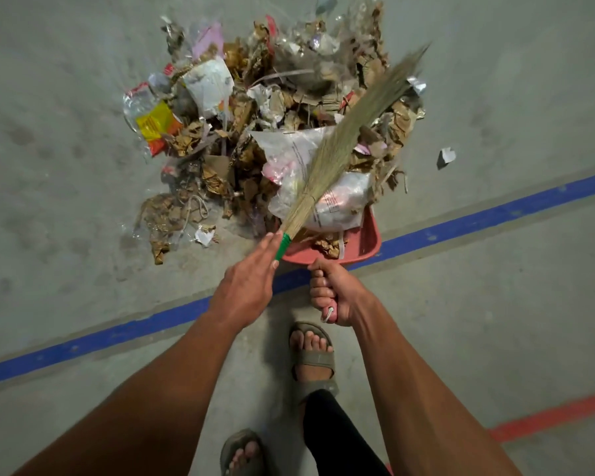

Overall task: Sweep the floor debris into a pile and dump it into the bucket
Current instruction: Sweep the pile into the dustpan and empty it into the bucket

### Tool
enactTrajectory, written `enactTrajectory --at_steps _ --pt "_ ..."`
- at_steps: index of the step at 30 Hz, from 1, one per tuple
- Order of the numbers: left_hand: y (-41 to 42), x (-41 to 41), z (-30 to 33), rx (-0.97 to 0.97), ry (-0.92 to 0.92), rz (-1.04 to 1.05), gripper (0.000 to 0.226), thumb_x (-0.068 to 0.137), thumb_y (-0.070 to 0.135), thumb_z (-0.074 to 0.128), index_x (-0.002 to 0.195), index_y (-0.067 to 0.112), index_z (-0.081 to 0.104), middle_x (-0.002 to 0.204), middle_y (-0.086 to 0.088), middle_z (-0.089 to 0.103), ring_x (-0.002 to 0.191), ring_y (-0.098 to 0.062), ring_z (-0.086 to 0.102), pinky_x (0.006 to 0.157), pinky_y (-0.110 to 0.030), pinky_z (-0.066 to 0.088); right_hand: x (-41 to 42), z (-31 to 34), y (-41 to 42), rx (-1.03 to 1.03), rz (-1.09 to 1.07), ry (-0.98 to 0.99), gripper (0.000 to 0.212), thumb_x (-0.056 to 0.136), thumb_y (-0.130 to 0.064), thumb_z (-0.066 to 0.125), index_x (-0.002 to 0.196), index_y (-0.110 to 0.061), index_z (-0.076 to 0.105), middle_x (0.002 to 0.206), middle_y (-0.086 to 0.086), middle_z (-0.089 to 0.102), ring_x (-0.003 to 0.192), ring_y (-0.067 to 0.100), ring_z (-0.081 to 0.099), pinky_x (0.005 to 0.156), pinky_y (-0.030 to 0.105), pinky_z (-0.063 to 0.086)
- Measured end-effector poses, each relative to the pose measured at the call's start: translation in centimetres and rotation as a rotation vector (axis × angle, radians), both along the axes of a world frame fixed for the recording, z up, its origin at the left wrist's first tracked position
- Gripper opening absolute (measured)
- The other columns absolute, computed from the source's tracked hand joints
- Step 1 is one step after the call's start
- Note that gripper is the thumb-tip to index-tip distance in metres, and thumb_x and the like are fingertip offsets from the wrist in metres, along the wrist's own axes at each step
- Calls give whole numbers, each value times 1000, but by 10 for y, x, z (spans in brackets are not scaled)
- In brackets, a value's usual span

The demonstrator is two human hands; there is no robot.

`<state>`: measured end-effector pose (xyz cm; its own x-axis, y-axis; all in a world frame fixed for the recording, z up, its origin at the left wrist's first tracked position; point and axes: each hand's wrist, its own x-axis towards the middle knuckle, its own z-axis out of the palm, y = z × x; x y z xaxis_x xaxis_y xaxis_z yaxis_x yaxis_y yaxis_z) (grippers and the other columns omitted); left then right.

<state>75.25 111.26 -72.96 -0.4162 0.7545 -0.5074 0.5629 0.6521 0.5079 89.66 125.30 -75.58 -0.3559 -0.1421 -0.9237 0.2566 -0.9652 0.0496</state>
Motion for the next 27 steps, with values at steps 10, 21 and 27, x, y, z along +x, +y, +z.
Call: enactTrajectory --at_steps 10,21,27 --pt "-11 6 70 7 -29 -49 60 110 28 44 164 39 20 166 6 36 147 -21 43 119 -43 39 10 70 14 2 -109 15 39 97 -15 49 62 -24 37 47 -10 27 33 4 20 29 18 18" --pt "-36 21 121 7 -33 -96 59 109 30 43 163 39 21 163 6 40 144 -22 45 117 -46 42 29 121 -18 123 -68 33 40 98 -13 48 61 -24 39 48 -10 26 34 4 19 31 17 16" --pt "-54 23 152 40 -14 -147 60 109 30 44 163 40 21 163 6 40 143 -23 47 117 -43 41 40 140 -54 150 -152 91 38 97 -16 50 63 -25 36 48 -10 25 34 5 18 30 18 17"
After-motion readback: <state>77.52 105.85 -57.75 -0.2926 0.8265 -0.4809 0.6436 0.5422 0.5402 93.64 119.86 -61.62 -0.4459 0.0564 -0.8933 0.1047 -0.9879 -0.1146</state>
